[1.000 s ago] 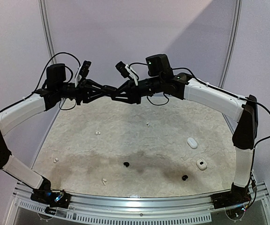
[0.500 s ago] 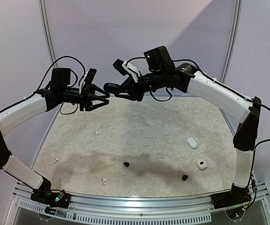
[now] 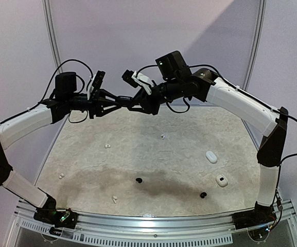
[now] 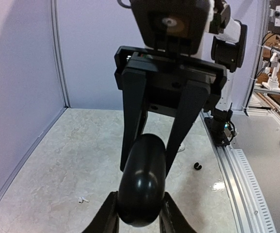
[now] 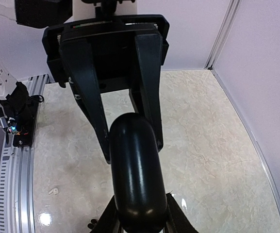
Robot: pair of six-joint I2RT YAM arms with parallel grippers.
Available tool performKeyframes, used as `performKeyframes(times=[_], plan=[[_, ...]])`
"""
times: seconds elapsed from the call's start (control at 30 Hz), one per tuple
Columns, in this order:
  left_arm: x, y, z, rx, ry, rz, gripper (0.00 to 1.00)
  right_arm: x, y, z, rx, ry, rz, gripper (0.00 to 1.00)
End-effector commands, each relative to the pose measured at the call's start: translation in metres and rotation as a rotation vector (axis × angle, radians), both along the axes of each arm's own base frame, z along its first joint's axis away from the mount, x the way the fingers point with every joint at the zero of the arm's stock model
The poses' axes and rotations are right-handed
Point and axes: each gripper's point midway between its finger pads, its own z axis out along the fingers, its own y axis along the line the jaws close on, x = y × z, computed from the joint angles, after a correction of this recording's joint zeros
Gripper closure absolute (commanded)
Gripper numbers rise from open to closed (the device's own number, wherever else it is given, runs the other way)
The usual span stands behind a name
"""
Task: Insert the wireless bluetooth earbuds into the charging case
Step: Pass from the right arm to the left, then open the charging case.
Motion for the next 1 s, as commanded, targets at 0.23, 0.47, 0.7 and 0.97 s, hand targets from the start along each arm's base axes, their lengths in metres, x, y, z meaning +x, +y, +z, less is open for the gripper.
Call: performKeyframes(times=[0.23,0.47,0.7,0.97], plan=[[-0.005,-0.005,-0.006,-0.015,0.027,-0.029,0.73,-0.005,-0.001,0.034,0.08,-0.034,0.008,1.0],[-0.005,-0.006,-0.004,-0.02,0.018,-0.018,1.0,-0.001,0.0,0.033,0.087,-0.038,-0.008,0.72],[-0.005,-0.005,-0.002,-0.021,-0.077,-0.02,1.0,0.002,0.002,0.026,0.089,-0.031,-0.019,0.48],[-0.014,-0.005,-0.01,0.014,-0.175,-0.063,1.0,0.012,0.003,0.023,0.094,-0.031,-0.05,0.53]])
